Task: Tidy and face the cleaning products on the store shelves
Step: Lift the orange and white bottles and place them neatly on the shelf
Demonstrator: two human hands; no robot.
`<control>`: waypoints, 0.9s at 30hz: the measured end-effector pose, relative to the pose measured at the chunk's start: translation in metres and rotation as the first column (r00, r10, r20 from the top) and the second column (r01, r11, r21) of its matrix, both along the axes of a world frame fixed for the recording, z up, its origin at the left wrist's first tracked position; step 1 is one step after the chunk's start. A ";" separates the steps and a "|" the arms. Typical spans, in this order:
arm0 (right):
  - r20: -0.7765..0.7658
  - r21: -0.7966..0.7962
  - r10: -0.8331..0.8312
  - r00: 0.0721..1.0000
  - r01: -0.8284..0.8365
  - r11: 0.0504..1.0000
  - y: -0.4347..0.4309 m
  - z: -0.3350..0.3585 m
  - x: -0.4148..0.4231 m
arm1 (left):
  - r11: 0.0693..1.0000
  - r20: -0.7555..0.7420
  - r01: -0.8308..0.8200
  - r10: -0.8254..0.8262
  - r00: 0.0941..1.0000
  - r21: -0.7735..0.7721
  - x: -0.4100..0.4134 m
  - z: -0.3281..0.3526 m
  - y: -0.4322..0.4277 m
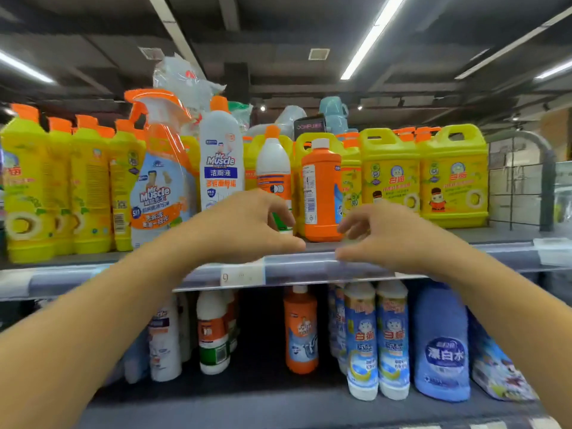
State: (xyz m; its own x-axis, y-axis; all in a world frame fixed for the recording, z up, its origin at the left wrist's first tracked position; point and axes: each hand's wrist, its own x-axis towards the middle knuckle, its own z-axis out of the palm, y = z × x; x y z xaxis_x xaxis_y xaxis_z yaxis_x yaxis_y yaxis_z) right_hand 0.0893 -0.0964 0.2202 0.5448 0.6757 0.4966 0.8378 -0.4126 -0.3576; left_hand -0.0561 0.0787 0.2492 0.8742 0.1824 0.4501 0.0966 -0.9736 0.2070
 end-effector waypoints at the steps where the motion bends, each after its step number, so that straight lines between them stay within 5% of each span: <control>1: 0.009 0.057 -0.011 1.000 0.010 0.998 0.004 0.011 0.006 | 0.999 0.042 -0.031 0.030 0.999 0.014 0.008 0.008 0.001; 6: 0.037 0.233 -0.125 0.991 0.113 0.966 0.041 0.042 0.041 | 0.975 0.282 -0.216 0.222 0.933 -0.052 0.065 0.023 0.018; 10: -0.182 0.325 -0.118 0.976 0.173 0.930 0.071 0.044 0.067 | 0.938 0.369 -0.297 0.344 0.863 -0.179 0.109 0.019 0.033; 17: -0.446 0.420 0.015 0.895 0.194 0.887 0.106 0.033 0.093 | 0.892 0.398 -0.321 0.432 0.809 -0.317 0.149 0.010 0.055; 27: -0.405 0.434 0.011 0.914 0.181 0.883 0.121 0.025 0.104 | 0.818 0.301 -0.286 0.473 0.828 -0.499 0.158 0.003 0.062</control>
State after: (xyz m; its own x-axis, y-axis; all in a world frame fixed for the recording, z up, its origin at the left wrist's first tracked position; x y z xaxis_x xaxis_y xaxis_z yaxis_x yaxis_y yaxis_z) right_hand 0.1930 0.0250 0.2451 0.8004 0.3695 0.4720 0.5616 -0.1867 -0.8061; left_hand 0.1017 0.1403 0.2521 0.4545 0.7099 0.5380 0.2582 -0.6831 0.6832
